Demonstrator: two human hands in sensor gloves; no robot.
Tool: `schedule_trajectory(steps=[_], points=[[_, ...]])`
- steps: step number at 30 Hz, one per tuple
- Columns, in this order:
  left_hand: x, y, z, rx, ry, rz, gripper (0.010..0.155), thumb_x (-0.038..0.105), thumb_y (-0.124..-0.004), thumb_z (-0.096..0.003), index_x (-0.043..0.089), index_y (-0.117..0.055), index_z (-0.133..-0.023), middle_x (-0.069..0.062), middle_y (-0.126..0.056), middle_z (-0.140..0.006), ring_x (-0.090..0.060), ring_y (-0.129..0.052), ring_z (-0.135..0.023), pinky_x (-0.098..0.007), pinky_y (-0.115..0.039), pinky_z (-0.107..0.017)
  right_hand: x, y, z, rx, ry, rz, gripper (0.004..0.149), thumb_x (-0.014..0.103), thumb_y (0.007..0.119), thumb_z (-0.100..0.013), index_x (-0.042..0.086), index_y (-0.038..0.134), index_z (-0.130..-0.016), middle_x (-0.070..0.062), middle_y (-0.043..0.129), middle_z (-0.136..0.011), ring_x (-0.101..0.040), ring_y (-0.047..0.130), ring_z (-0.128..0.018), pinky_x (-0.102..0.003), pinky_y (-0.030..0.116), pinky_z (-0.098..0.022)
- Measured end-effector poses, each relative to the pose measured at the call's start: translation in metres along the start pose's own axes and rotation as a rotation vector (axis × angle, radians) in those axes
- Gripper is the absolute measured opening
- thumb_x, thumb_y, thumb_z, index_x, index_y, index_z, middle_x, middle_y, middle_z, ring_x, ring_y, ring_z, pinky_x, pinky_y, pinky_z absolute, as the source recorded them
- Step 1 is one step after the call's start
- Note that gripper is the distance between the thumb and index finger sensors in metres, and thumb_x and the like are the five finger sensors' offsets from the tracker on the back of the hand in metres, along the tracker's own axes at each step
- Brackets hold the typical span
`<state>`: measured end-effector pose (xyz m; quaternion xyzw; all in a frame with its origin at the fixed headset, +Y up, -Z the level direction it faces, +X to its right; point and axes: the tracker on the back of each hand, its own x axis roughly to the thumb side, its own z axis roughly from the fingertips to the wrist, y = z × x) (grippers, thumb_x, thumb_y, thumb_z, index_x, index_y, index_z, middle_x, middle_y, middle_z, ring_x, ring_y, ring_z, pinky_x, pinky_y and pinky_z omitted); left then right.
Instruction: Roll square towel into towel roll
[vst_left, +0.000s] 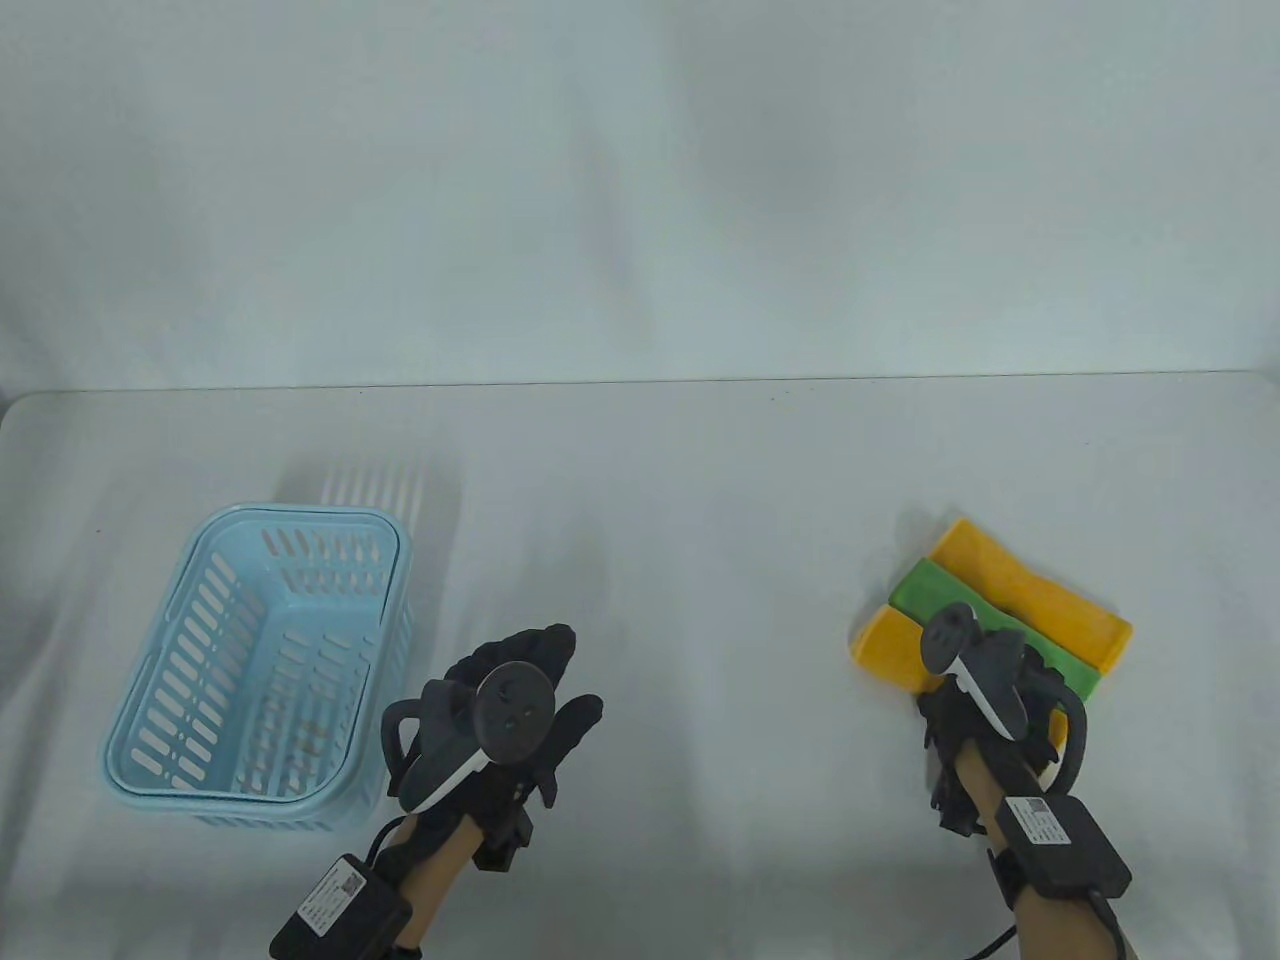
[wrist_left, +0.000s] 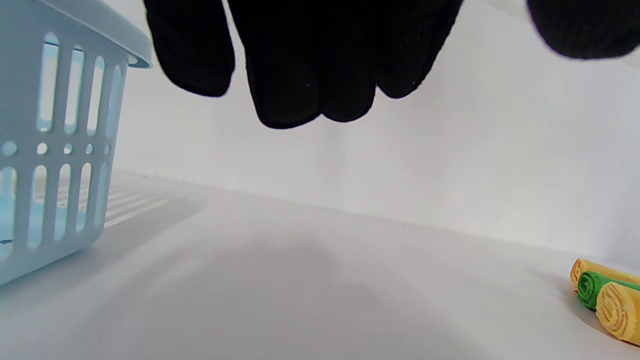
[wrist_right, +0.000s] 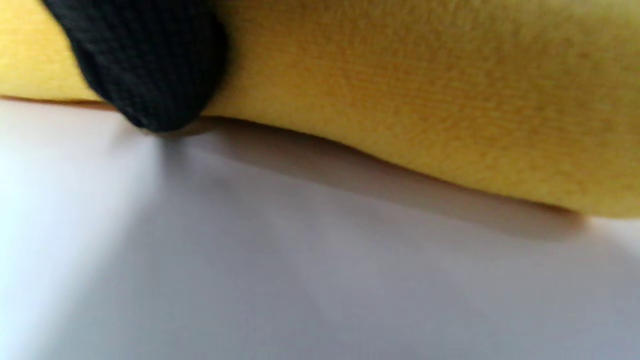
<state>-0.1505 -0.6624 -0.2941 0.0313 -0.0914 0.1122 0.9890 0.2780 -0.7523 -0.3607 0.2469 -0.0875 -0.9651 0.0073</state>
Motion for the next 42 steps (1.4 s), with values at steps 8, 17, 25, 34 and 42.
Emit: schedule_trajectory(steps=[8,17,25,34,42], points=[[0.001,0.000,0.001,-0.010,-0.002,0.005,0.078,0.065,-0.069,-0.0344,0.030,-0.062,-0.104,0.002,-0.073,-0.105,-0.028,-0.083,-0.094,-0.056,-0.066,-0.072,-0.001,0.001,0.004,0.017,-0.004,0.005,0.083,0.054,0.087,-0.026,0.034,0.048,-0.096,0.006,0.047,-0.101,-0.027,0.052,-0.095,-0.058,0.042,-0.075],[0.003,0.000,0.001,-0.019,-0.011,-0.003,0.079,0.065,-0.070,-0.0343,0.030,-0.061,-0.105,0.001,-0.072,-0.106,-0.030,-0.082,-0.095,-0.056,-0.066,-0.072,-0.002,-0.018,0.024,0.022,-0.012,-0.079,0.086,0.060,0.076,-0.029,0.036,0.034,-0.100,0.007,0.033,-0.110,-0.031,0.041,-0.104,-0.061,0.038,-0.075],[0.004,0.001,0.003,0.000,0.001,-0.005,0.081,0.066,-0.069,-0.0341,0.031,-0.057,-0.107,0.000,-0.067,-0.110,-0.032,-0.076,-0.101,-0.058,-0.063,-0.073,0.021,-0.059,0.059,-0.077,-0.161,-0.276,0.077,0.060,0.066,-0.033,0.039,0.034,-0.100,0.006,0.035,-0.113,-0.035,0.037,-0.108,-0.063,0.036,-0.075],[0.004,0.001,0.004,0.044,0.036,-0.013,0.088,0.070,-0.067,-0.0329,0.031,-0.047,-0.110,-0.003,-0.050,-0.118,-0.038,-0.058,-0.110,-0.063,-0.054,-0.076,0.071,-0.083,0.107,-0.140,-0.416,-0.462,0.080,0.065,0.065,-0.032,0.042,0.028,-0.100,0.007,0.027,-0.114,-0.035,0.026,-0.110,-0.065,0.028,-0.075],[0.007,-0.004,0.007,0.068,0.039,-0.061,0.094,0.074,-0.065,-0.0314,0.033,-0.038,-0.112,-0.004,-0.037,-0.122,-0.041,-0.046,-0.114,-0.068,-0.047,-0.077,0.110,-0.057,0.130,-0.131,-0.568,-0.410,0.084,0.067,0.065,-0.031,0.047,0.019,-0.098,0.011,0.008,-0.113,-0.035,0.004,-0.108,-0.067,0.014,-0.071]])
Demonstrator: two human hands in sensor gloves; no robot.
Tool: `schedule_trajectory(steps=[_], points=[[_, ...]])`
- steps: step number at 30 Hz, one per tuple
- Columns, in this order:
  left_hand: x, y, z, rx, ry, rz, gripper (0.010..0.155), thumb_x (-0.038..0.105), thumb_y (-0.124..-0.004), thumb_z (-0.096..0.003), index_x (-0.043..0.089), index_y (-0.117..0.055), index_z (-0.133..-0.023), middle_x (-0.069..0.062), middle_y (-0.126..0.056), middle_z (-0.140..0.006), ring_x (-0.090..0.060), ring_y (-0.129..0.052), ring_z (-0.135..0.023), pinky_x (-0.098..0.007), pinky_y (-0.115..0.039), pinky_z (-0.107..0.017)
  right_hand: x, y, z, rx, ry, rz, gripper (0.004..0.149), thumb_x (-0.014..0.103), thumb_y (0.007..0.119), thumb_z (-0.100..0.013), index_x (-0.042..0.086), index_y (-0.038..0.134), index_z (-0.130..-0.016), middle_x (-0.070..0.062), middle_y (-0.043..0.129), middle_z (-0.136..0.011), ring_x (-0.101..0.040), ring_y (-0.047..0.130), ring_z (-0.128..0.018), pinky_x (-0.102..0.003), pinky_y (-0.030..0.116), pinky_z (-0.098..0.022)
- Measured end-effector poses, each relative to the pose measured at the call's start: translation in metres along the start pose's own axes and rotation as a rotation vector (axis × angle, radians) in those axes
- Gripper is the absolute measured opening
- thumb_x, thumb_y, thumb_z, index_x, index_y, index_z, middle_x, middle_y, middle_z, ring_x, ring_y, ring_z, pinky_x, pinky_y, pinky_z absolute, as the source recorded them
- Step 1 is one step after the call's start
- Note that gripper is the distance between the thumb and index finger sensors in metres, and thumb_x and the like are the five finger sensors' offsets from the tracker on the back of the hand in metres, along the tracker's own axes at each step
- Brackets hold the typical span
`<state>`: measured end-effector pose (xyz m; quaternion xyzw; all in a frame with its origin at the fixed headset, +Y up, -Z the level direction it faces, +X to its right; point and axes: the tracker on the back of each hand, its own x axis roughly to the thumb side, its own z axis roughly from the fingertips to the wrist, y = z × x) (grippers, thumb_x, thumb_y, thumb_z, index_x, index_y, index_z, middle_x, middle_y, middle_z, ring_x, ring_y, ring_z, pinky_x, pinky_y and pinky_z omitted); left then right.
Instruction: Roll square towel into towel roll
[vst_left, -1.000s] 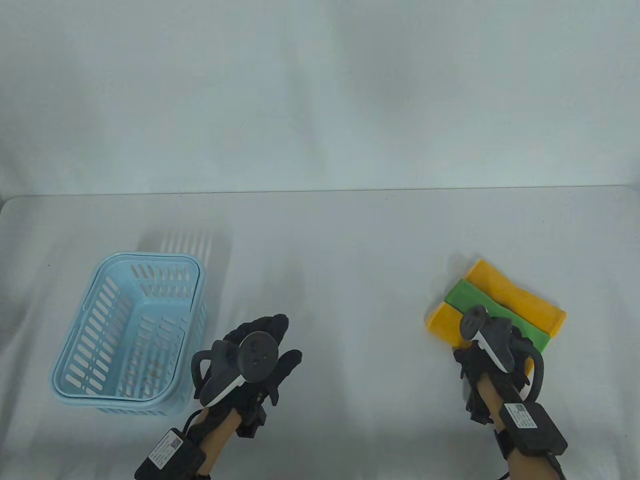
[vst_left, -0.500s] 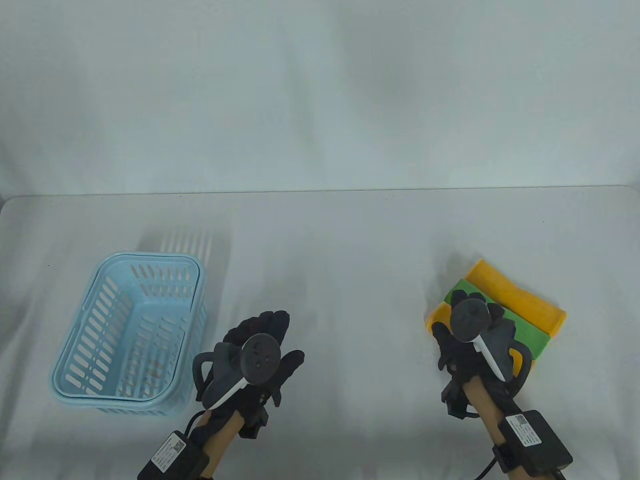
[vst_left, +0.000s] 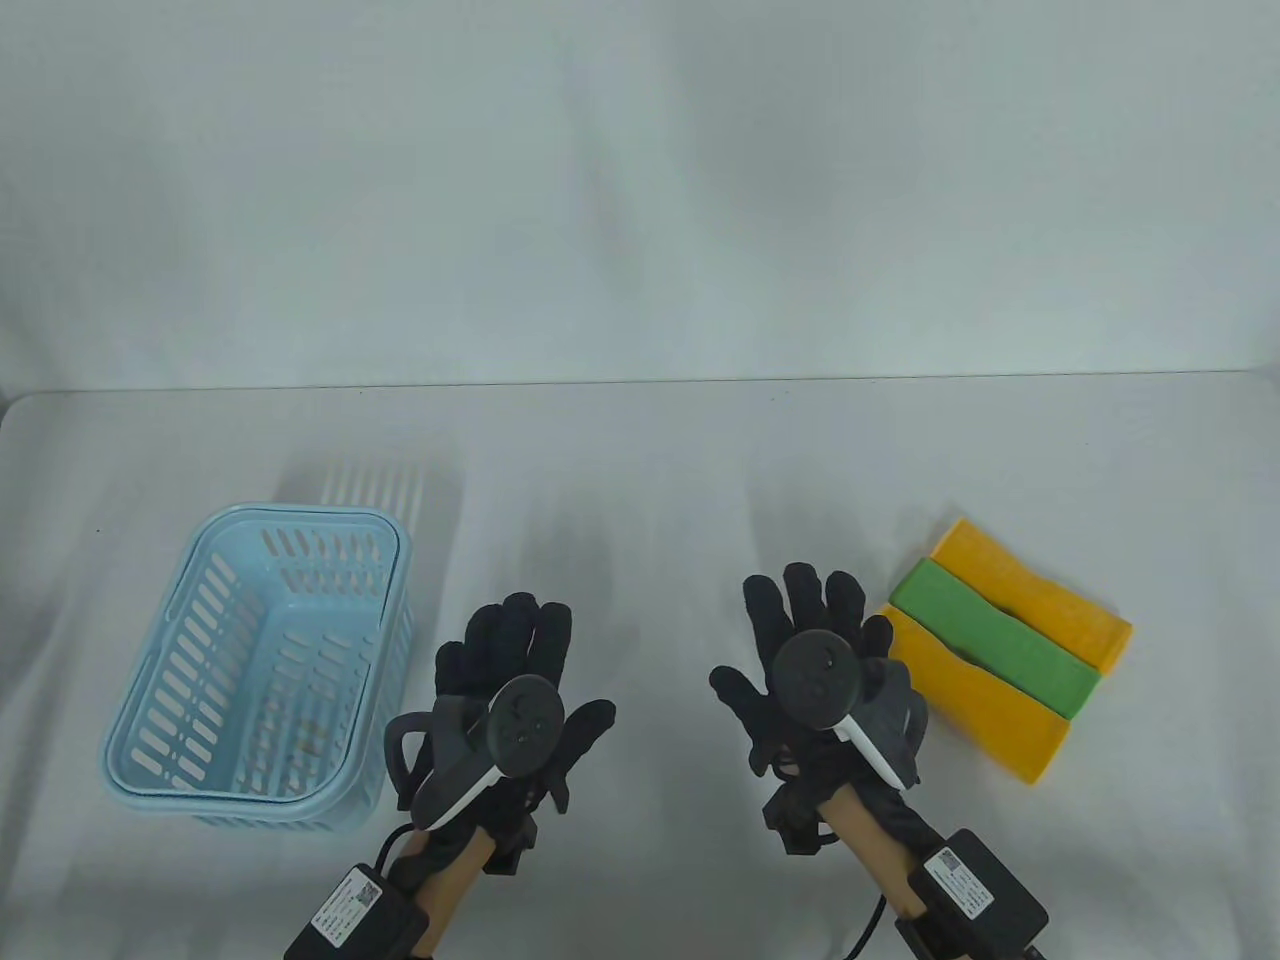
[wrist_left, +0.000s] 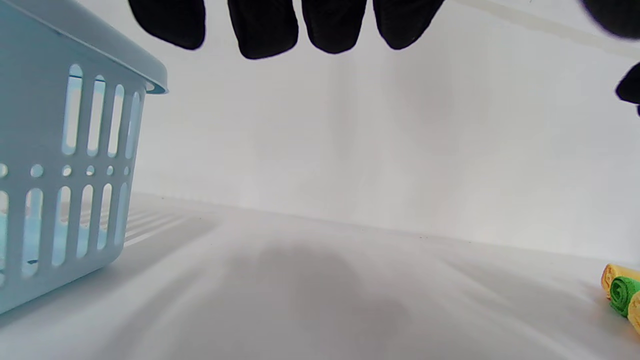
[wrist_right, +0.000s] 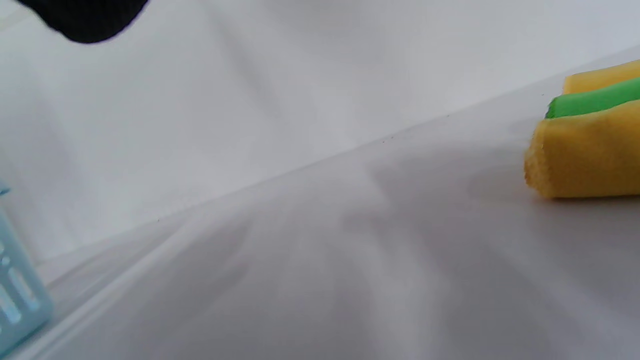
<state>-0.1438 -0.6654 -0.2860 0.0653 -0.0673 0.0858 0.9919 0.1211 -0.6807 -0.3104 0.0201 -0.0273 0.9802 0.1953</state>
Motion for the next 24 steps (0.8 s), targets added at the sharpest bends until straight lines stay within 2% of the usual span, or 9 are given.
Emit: schedule_trajectory(steps=[4,12,18,24], points=[[0.009,-0.005,0.002,-0.004,-0.021,-0.046,0.094,0.075,-0.064,-0.0314,0.034,-0.037,-0.112,-0.004,-0.036,-0.122,-0.042,-0.044,-0.114,-0.068,-0.047,-0.076,0.001,0.019,0.000,0.060,-0.011,0.074,0.081,0.066,0.064,-0.032,0.048,0.019,-0.098,0.013,0.010,-0.113,-0.034,0.006,-0.108,-0.067,0.015,-0.072],[0.020,-0.029,-0.002,-0.112,-0.042,-0.149,0.092,0.072,-0.066,-0.0323,0.034,-0.038,-0.112,-0.004,-0.034,-0.122,-0.042,-0.041,-0.114,-0.068,-0.043,-0.077,-0.005,0.051,-0.002,0.175,0.013,0.178,0.083,0.067,0.065,-0.031,0.049,0.016,-0.097,0.013,0.008,-0.112,-0.034,0.004,-0.108,-0.067,0.014,-0.072],[0.021,-0.028,-0.001,-0.138,-0.065,-0.130,0.090,0.069,-0.068,-0.0333,0.032,-0.041,-0.111,-0.006,-0.035,-0.121,-0.043,-0.041,-0.113,-0.068,-0.042,-0.076,-0.009,0.052,-0.002,0.210,0.012,0.159,0.083,0.067,0.064,-0.032,0.049,0.014,-0.096,0.013,0.007,-0.112,-0.033,0.003,-0.108,-0.067,0.013,-0.072],[0.023,-0.019,0.001,-0.079,-0.072,-0.152,0.090,0.068,-0.068,-0.0333,0.032,-0.041,-0.111,-0.005,-0.035,-0.121,-0.043,-0.041,-0.113,-0.068,-0.041,-0.077,-0.006,0.045,0.000,0.199,0.001,0.126,0.084,0.068,0.064,-0.031,0.049,0.013,-0.095,0.012,0.006,-0.112,-0.033,0.003,-0.108,-0.067,0.013,-0.072]])
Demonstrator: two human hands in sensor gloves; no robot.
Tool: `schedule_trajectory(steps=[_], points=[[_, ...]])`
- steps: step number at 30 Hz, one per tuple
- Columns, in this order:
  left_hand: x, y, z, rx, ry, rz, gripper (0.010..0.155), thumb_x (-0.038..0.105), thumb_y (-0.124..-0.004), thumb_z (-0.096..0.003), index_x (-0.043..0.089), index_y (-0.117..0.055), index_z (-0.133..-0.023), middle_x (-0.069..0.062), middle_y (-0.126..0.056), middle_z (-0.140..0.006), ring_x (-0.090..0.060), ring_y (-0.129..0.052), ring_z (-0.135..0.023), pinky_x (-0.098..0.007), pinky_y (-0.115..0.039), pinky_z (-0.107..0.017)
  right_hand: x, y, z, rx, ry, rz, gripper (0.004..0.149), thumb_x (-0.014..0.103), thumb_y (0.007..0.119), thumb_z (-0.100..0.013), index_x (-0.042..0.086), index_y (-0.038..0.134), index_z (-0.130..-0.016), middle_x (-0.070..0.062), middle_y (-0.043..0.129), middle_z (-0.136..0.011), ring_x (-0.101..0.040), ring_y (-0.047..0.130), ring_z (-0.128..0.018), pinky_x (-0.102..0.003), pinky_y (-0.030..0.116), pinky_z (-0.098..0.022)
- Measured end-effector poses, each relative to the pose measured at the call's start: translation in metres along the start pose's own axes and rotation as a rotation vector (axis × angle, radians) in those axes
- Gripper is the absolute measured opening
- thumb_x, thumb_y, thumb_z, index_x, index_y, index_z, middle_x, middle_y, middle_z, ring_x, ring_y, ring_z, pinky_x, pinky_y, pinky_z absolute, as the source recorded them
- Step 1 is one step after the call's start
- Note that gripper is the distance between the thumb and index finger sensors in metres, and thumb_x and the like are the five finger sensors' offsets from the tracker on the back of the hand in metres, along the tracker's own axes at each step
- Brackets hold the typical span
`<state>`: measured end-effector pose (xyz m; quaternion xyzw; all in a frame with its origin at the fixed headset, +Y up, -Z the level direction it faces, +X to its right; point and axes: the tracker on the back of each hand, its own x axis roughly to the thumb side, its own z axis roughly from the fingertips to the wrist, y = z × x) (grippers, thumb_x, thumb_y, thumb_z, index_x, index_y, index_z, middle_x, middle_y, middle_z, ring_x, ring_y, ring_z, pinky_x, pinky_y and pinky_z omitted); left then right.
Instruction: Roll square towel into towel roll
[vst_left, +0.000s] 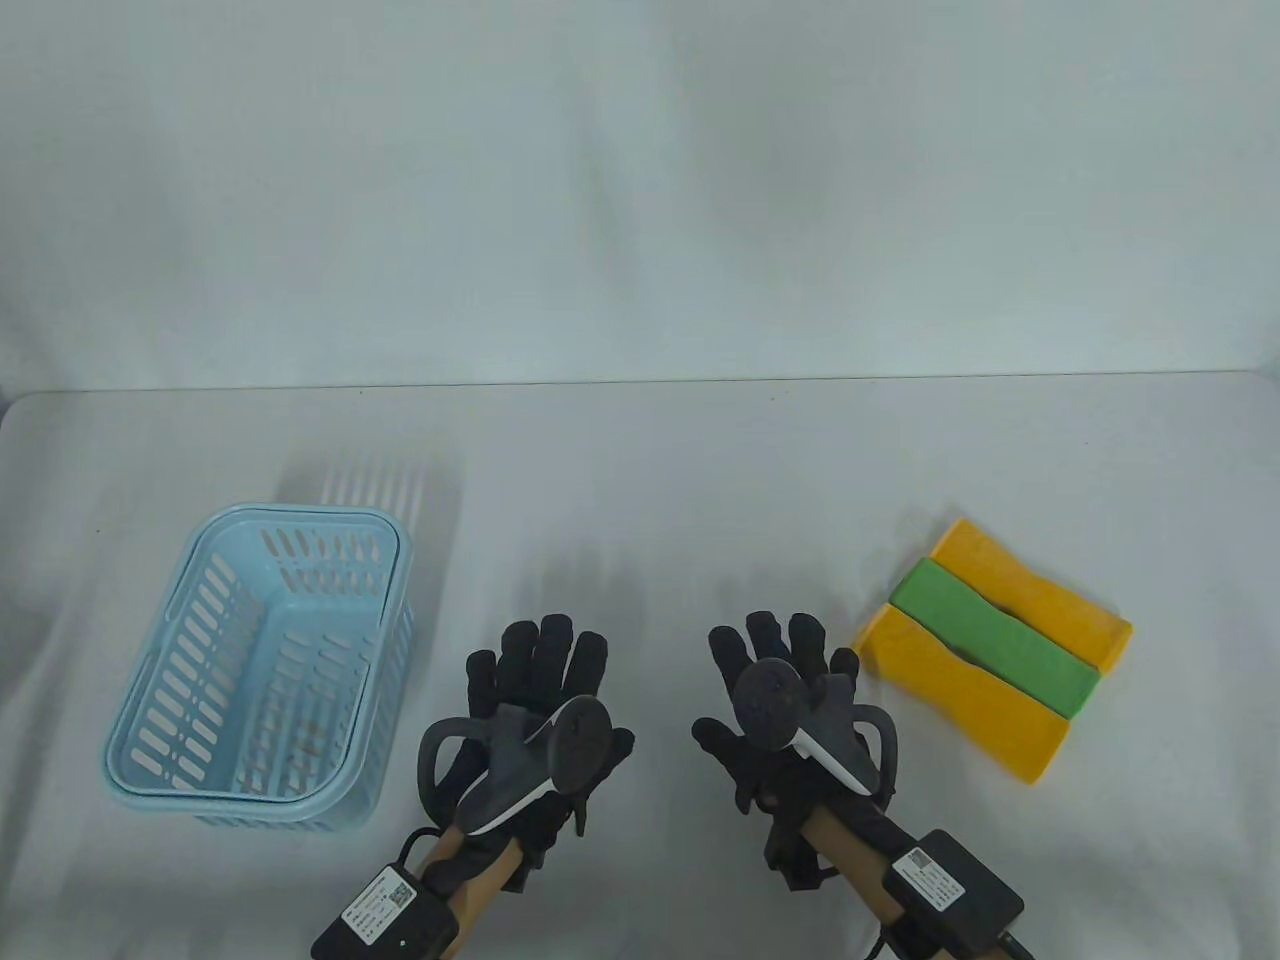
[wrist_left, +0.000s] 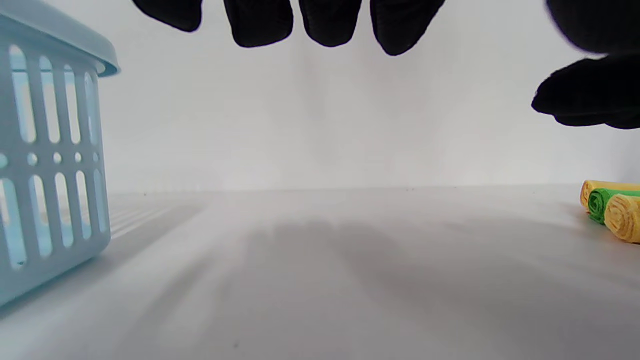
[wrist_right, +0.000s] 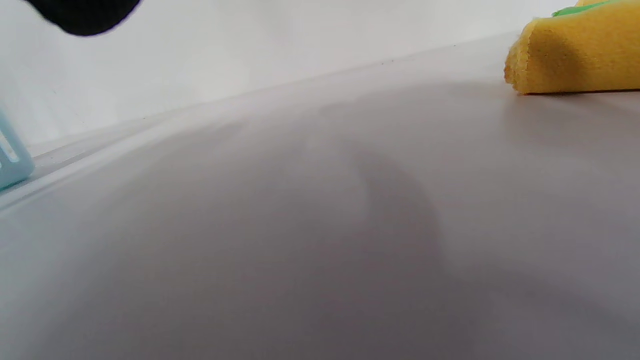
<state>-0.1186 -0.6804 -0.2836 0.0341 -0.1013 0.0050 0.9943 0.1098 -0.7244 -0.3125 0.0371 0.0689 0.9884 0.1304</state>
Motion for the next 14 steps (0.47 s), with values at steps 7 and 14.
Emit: schedule_trajectory(steps=[7,14], points=[[-0.0024,0.0054,0.0008,0.035,0.008,-0.001,0.090,0.068,-0.068,-0.0334,0.032,-0.041,-0.111,-0.005,-0.035,-0.121,-0.042,-0.041,-0.113,-0.068,-0.041,-0.077,0.0007,0.0011,0.0021,0.010,-0.017,-0.012,0.084,0.068,0.063,-0.032,0.049,0.013,-0.095,0.012,0.007,-0.112,-0.034,0.004,-0.108,-0.067,0.014,-0.072],[-0.0030,0.0058,-0.0006,0.024,-0.001,0.014,0.090,0.068,-0.068,-0.0335,0.032,-0.041,-0.111,-0.005,-0.035,-0.121,-0.042,-0.042,-0.113,-0.068,-0.041,-0.077,0.0015,0.0003,0.0022,0.014,-0.009,-0.012,0.082,0.067,0.063,-0.032,0.049,0.014,-0.096,0.012,0.008,-0.112,-0.034,0.005,-0.108,-0.066,0.015,-0.072]])
